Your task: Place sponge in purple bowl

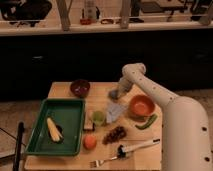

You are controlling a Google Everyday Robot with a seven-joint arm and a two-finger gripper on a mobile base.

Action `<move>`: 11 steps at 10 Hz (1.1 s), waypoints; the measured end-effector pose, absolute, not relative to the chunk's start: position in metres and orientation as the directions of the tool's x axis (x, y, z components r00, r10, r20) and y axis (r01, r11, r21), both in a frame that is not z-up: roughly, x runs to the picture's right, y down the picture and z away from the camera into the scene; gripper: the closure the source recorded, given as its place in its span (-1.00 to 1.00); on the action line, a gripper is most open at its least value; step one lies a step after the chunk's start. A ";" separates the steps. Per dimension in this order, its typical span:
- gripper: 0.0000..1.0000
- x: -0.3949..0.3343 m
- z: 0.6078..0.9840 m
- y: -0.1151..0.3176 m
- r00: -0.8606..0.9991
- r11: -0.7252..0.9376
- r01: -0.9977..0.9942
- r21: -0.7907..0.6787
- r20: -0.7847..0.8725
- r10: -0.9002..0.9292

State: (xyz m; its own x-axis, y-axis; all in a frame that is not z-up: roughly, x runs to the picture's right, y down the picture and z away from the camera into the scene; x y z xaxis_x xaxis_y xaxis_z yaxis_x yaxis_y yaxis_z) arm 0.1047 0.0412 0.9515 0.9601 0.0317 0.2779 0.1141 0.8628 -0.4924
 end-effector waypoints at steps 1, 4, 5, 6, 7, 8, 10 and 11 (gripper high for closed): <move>0.92 0.102 0.945 0.035 0.958 0.867 0.128 -0.482 0.288 0.018; 0.92 0.101 0.929 0.021 0.953 0.876 0.155 -0.457 0.303 -0.011; 0.92 0.099 0.924 0.016 0.951 0.879 0.167 -0.446 0.308 -0.024; 0.92 0.099 0.921 0.011 0.950 0.882 0.171 -0.438 0.311 -0.030; 0.92 0.099 0.918 0.008 0.949 0.884 0.175 -0.433 0.313 -0.035; 0.92 0.099 0.915 0.003 0.948 0.887 0.181 -0.425 0.316 -0.042; 0.92 0.096 0.910 -0.004 0.943 0.889 0.197 -0.413 0.329 -0.056; 0.92 0.093 0.906 -0.008 0.938 0.890 0.211 -0.405 0.340 -0.068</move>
